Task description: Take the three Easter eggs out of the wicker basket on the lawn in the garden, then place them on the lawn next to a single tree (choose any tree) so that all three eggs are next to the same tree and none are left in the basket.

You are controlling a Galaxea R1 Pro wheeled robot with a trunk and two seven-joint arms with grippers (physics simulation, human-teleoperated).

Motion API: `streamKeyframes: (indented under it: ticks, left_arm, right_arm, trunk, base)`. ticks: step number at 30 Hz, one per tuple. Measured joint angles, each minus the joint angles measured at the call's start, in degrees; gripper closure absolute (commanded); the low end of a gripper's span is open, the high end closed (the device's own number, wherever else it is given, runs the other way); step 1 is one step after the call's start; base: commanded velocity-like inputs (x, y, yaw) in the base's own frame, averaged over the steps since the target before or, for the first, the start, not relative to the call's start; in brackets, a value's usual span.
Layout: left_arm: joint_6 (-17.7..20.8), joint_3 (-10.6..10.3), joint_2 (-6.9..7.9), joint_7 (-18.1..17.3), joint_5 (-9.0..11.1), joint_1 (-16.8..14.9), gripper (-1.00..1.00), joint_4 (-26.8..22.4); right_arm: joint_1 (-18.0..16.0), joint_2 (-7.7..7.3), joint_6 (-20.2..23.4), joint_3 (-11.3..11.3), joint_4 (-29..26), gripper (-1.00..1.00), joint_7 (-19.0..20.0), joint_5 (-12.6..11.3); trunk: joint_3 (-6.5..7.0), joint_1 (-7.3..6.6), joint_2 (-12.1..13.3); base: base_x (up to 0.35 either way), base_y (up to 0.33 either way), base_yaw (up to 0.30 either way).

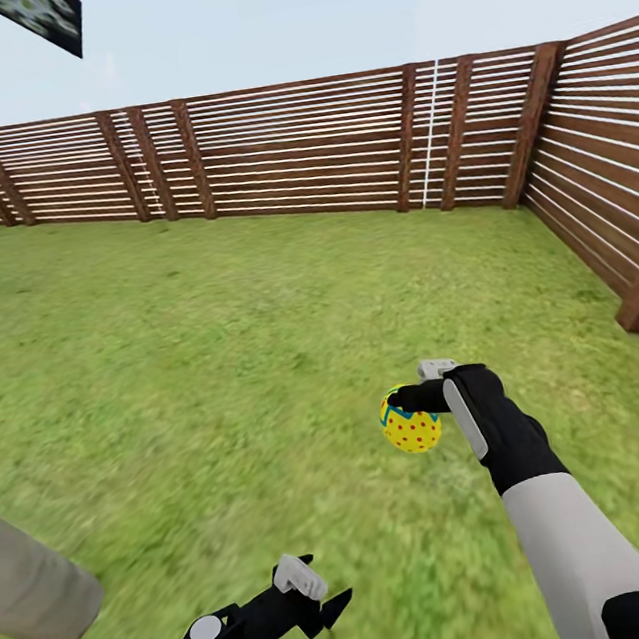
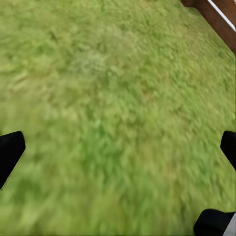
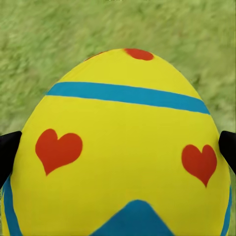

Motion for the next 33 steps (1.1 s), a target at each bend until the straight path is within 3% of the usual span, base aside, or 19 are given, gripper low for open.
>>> streamKeyframes:
  ticks: [20, 33]
  left_arm:
    - [0.0, -0.1, -0.01, 0.1, -0.1, 0.0, -1.0, 0.5]
    - [-2.0, -0.1, -0.01, 0.3, 0.0, 0.0, -1.0, 1.4]
  right_arm:
    - [0.0, 0.0, 0.0, 0.0, 0.0, 1.0, 0.0, 0.1]
    - [0.0, 0.0, 0.0, 0.0, 0.0, 1.0, -0.1, 0.1]
  trunk:
    - [0.0, -0.01, 0.0]
    - [0.0, -0.01, 0.0]
  base:
    - [0.229, -0.195, 0.284]
    - [0.24, -0.204, 0.284]
